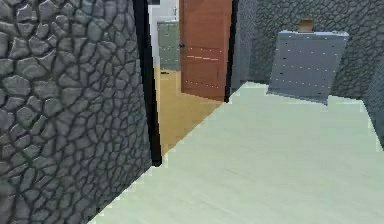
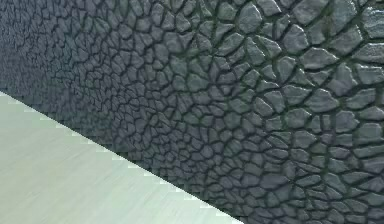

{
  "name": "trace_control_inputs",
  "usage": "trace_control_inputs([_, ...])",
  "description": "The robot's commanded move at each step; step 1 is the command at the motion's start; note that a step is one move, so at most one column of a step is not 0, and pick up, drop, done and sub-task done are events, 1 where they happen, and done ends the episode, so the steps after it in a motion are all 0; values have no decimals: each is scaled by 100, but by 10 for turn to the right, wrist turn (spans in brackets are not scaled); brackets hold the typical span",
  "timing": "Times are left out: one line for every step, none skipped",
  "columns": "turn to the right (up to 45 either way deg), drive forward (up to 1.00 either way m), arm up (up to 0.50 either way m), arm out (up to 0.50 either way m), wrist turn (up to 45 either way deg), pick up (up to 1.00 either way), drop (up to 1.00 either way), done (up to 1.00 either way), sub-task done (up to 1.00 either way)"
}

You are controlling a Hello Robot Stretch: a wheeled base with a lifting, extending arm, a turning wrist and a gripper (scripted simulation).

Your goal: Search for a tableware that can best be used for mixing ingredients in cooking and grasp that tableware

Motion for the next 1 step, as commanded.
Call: trace_control_inputs([0,100,0,0,0,0,0,0,0])
